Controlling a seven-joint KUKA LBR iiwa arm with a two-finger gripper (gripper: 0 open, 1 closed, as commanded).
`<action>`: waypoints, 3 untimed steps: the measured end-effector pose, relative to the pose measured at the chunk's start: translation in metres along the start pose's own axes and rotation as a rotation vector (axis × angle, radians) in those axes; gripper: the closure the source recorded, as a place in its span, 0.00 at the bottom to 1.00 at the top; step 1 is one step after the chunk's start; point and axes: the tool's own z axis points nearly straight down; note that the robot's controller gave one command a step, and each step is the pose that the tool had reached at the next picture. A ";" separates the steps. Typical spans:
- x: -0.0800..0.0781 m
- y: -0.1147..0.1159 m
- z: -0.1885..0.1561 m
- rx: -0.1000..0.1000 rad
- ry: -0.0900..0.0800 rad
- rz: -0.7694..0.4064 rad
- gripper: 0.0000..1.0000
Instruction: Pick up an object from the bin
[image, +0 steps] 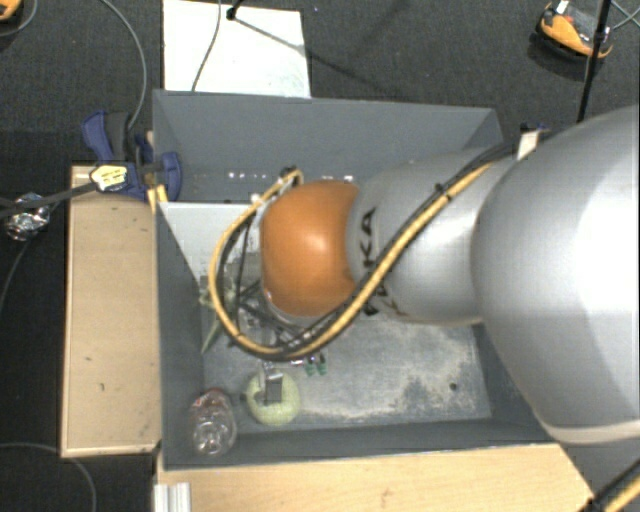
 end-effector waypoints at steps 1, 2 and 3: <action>0.020 -0.006 0.012 0.000 -0.001 -0.212 0.00; 0.028 -0.020 0.054 -0.001 -0.002 -0.108 0.00; 0.032 -0.020 0.062 -0.001 0.000 -0.239 1.00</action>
Offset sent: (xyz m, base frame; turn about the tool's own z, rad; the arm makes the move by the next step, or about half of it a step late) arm -0.0248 -0.0267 -0.0571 -0.1079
